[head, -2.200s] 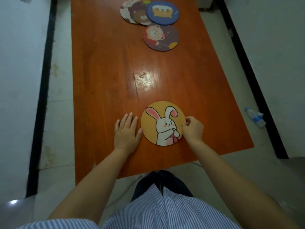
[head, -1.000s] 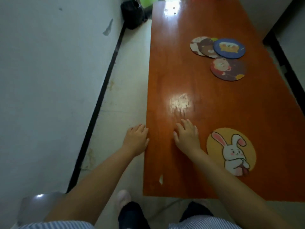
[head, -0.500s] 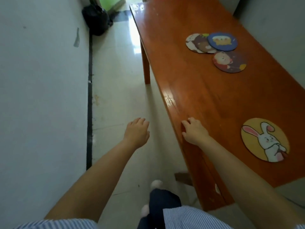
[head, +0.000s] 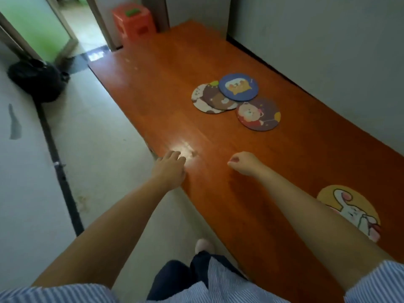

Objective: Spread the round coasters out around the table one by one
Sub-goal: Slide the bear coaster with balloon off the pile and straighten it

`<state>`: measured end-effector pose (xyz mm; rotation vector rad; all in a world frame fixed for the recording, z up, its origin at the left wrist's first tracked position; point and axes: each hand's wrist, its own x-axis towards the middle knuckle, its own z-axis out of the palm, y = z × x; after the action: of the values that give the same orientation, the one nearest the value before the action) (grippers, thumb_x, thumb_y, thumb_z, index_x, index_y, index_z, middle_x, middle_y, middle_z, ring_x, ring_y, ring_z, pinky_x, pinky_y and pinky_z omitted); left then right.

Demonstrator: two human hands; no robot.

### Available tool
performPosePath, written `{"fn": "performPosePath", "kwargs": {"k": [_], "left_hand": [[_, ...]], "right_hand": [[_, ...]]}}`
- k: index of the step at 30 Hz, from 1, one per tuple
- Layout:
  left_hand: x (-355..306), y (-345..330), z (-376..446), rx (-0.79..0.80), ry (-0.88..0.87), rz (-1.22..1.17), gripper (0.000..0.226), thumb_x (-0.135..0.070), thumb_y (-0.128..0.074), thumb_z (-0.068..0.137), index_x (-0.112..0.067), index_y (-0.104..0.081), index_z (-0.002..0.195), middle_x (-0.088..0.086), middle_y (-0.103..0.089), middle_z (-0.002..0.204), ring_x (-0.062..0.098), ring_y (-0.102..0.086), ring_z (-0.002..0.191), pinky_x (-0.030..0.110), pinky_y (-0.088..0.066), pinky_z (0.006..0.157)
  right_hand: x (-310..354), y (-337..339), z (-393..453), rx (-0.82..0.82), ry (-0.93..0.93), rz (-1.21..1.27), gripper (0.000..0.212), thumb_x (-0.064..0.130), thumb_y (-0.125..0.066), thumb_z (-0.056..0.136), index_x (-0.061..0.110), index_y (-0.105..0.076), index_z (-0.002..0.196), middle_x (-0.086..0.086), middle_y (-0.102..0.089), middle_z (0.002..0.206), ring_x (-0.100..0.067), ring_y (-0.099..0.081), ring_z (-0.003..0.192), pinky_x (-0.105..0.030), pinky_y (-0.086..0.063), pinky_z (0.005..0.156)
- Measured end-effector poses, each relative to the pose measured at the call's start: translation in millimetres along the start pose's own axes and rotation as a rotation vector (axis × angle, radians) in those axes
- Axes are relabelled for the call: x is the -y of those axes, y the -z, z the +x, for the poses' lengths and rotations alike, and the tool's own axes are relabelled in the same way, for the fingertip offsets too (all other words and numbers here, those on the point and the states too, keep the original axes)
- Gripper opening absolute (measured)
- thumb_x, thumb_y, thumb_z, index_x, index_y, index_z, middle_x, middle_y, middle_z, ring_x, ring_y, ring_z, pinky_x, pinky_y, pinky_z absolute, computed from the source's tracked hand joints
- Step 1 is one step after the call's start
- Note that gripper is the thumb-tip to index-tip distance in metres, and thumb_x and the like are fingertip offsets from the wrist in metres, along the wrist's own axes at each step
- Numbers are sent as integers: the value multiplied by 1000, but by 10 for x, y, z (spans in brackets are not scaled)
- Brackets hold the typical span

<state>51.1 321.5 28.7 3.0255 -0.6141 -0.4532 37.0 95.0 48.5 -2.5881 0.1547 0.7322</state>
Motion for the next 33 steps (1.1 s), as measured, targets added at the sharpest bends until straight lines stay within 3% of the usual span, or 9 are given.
{"fn": "performPosePath", "kwargs": {"k": [6, 9, 14, 18, 20, 23, 26, 29, 33], "left_hand": [[294, 204, 1027, 25, -141, 58, 40, -29, -40, 92, -13, -42, 128, 10, -35, 146, 28, -25, 137, 47, -35, 106], [404, 239, 1490, 79, -257, 98, 43, -30, -41, 92, -15, -38, 131, 7, -31, 148, 25, -23, 138, 45, -34, 106], [461, 149, 1934, 268, -647, 219, 60, -38, -36, 94, -20, -10, 144, -2, -3, 157, 18, 0, 144, 39, -10, 117], [547, 27, 2193, 265, -829, 270, 64, -48, -25, 93, -20, 2, 144, 0, 4, 158, 17, 7, 144, 35, 3, 116], [613, -28, 2267, 232, -907, 318, 66, -52, -20, 93, -20, 6, 144, 1, 6, 157, 17, 10, 143, 33, 8, 113], [658, -87, 2307, 220, -950, 318, 66, -54, -15, 92, -20, 7, 144, 1, 6, 157, 16, 12, 143, 33, 12, 112], [682, -123, 2321, 204, -966, 307, 66, -55, -12, 90, -20, 7, 144, 1, 4, 157, 16, 11, 143, 34, 11, 113], [689, -138, 2320, 183, -974, 296, 66, -55, -11, 90, -20, 5, 144, 2, 2, 157, 17, 10, 143, 35, 10, 113], [696, -137, 2291, 161, -976, 289, 66, -54, -16, 91, -18, 0, 144, 4, -2, 157, 20, 5, 144, 37, 8, 114]], "right_hand": [[-135, 446, 554, -188, -216, 329, 28, 21, -50, 93, 4, -63, 110, -14, -62, 121, -29, -57, 110, -37, -46, 90], [-257, 533, 761, -271, -336, 313, 29, 22, -49, 93, 5, -61, 113, -15, -62, 122, -30, -57, 110, -33, -44, 83], [-301, 493, 1084, -415, -501, 146, 45, 27, -54, 91, 6, -47, 130, -17, -50, 135, -34, -48, 122, -42, -43, 99], [-247, 465, 1376, -413, -584, 62, 58, 39, -63, 84, 18, -45, 134, -6, -43, 145, -28, -37, 134, -53, -21, 114], [-219, 444, 1472, -431, -587, 56, 52, 35, -64, 84, 16, -50, 130, -7, -45, 143, -29, -39, 132, -50, -23, 113], [-179, 368, 1524, -415, -567, -118, 36, 14, -53, 92, 2, -50, 126, -20, -49, 135, -38, -42, 125, -47, -43, 101], [-107, 314, 1551, -313, -522, -311, 42, -5, -35, 92, -3, -34, 134, -35, -31, 141, -53, -29, 130, -52, -45, 95], [-35, 408, 1510, -356, -530, -313, 36, -6, -36, 90, -3, -43, 124, -32, -48, 128, -46, -46, 117, -49, -48, 87], [69, 213, 1104, -476, -540, -195, 30, -4, -41, 85, 2, -57, 110, -18, -64, 110, -34, -57, 103, -48, -34, 105]]}}
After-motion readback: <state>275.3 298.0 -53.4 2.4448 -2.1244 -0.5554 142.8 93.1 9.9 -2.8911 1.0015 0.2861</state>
